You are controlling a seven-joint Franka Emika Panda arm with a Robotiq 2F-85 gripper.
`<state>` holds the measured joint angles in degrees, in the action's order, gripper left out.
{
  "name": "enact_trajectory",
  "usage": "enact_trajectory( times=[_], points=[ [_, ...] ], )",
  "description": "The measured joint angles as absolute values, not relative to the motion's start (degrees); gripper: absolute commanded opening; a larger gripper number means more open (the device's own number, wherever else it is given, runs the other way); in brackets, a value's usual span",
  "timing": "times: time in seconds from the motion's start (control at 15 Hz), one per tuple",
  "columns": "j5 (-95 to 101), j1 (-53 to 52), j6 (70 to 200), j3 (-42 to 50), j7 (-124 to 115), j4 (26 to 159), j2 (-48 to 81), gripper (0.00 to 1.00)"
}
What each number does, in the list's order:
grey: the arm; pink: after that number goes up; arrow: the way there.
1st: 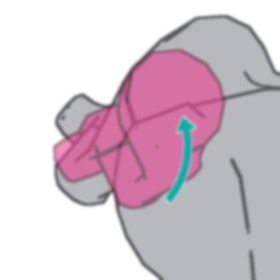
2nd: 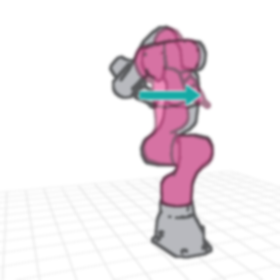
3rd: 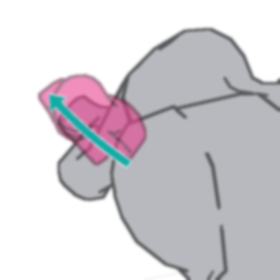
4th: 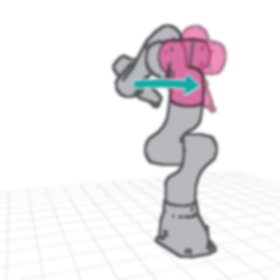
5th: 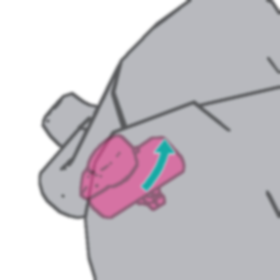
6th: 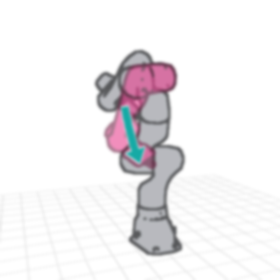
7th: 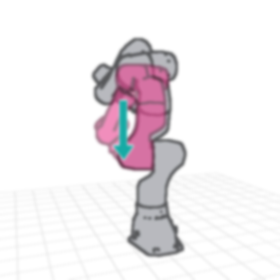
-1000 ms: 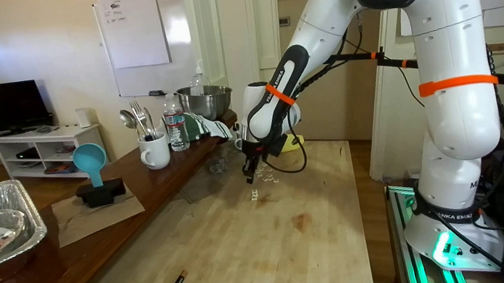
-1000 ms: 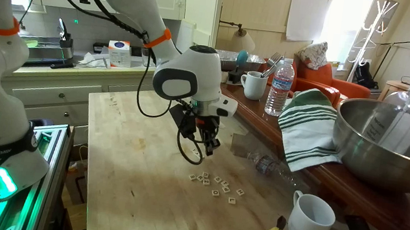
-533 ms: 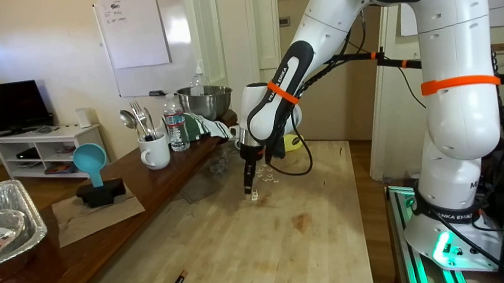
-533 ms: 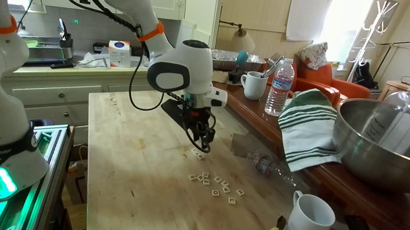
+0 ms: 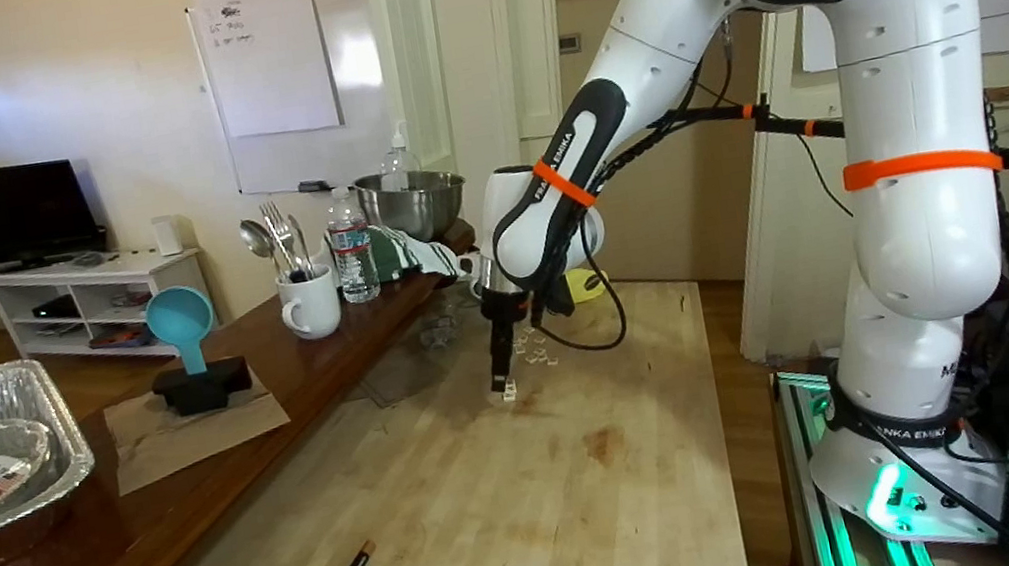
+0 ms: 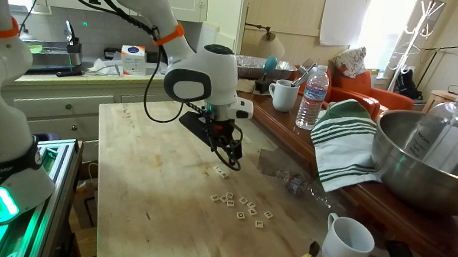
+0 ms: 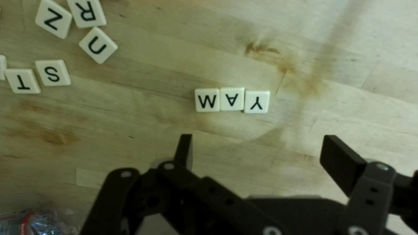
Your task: Rearrange the small objects on the table
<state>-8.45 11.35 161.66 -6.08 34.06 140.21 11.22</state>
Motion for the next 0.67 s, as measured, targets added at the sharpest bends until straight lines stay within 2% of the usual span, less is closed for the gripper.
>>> enact_trajectory(
  times=[0.67],
  points=[
    [-8.6,11.4,161.5,-6.1,34.2,141.1,10.1,1.00]
  ],
)
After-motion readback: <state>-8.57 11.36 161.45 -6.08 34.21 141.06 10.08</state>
